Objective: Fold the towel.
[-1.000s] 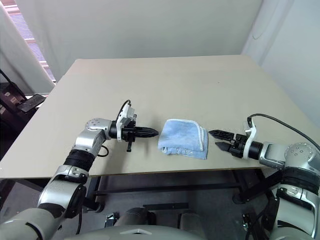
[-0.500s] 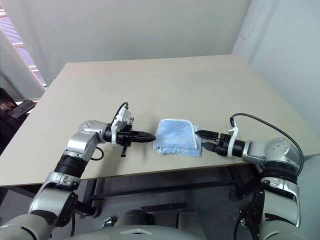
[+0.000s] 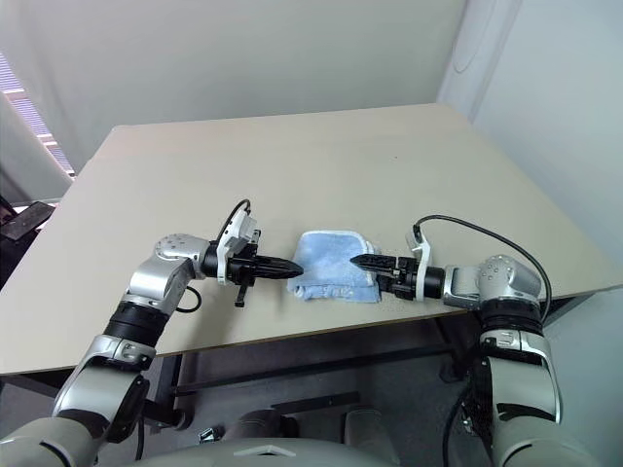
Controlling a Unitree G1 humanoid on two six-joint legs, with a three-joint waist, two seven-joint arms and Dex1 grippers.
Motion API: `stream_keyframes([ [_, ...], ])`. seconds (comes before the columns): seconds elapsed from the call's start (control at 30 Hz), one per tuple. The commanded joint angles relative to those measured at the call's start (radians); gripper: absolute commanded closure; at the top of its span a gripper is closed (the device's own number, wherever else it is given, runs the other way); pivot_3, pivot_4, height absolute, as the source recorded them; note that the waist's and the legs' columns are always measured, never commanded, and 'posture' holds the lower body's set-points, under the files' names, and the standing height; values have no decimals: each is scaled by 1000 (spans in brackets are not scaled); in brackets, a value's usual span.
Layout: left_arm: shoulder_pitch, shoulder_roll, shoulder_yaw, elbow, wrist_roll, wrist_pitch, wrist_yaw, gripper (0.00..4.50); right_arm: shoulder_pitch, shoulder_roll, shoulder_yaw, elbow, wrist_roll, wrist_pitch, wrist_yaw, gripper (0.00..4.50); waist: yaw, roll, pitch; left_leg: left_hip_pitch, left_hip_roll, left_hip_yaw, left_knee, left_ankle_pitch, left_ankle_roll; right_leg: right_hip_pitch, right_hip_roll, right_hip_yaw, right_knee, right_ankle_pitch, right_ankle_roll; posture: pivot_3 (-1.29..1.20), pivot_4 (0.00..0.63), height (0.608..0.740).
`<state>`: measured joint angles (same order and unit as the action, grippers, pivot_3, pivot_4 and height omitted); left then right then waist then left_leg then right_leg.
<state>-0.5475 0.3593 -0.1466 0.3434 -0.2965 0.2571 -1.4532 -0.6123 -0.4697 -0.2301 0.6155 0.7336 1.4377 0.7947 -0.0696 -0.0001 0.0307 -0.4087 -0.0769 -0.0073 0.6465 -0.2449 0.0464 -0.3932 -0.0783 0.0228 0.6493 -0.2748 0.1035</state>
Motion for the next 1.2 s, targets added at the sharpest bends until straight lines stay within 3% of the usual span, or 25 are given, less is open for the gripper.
stream_keyframes([
  [0.03, -15, 2, 2, -22, -21, -10, 6, 4500, -26, 41, 29, 73, -40, -33, -6, 645, 0, 0, 0, 0, 0, 0, 0, 0, 0, 0, 0, 0, 0, 0, 0, 0, 0, 736],
  [0.27, -13, -2, 5, -11, -16, -31, 28, 4500, -4, 52, 3, 69, -41, -51, 21, 3306, 0, -1, -1, 0, 0, 0, 0, 0, 0, 0, 0, 0, 0, 0, 0, 0, 0, 736],
  [0.4, -11, -2, 4, -9, -16, -36, 34, 4500, 18, 65, -63, -24, -1, -15, -5, 4472, 1, -2, -1, 0, 0, 0, 0, 0, 0, 1, 0, 0, 0, 0, -1, 0, 0, 736],
  [0.57, -14, -3, 13, -6, -22, -33, 49, 4500, 8, 104, -270, -130, 86, 3, -106, 4472, 5, 2, 1, -1, 0, 0, 0, 0, 0, -1, 0, 0, 0, 1, -2, 0, 0, 736],
  [0.8, -14, -7, 20, -5, -28, -27, 64, 4500, -67, 241, -668, -242, 233, -127, -515, 4472, 31, 3, 2, -3, 0, 0, -3, 0, 0, -4, 0, 0, -1, 1, -1, 0, 0, 736],
  [0.97, -13, -24, 20, 5, -27, -37, 83, 4500, -39, 302, -715, -409, 195, -477, -655, 4472, 44, 4, 3, -4, 0, 1, -4, 0, 0, -5, 0, 0, -2, 1, -1, 0, 0, 736],
  [1.2, 8, -45, 15, -19, -29, -36, 108, 4500, -51, 256, -788, -263, 212, -786, -788, 4472, 50, 5, 3, -5, -1, 2, -4, 0, 0, -6, -1, 0, -2, 1, -1, 0, 0, 736],
])
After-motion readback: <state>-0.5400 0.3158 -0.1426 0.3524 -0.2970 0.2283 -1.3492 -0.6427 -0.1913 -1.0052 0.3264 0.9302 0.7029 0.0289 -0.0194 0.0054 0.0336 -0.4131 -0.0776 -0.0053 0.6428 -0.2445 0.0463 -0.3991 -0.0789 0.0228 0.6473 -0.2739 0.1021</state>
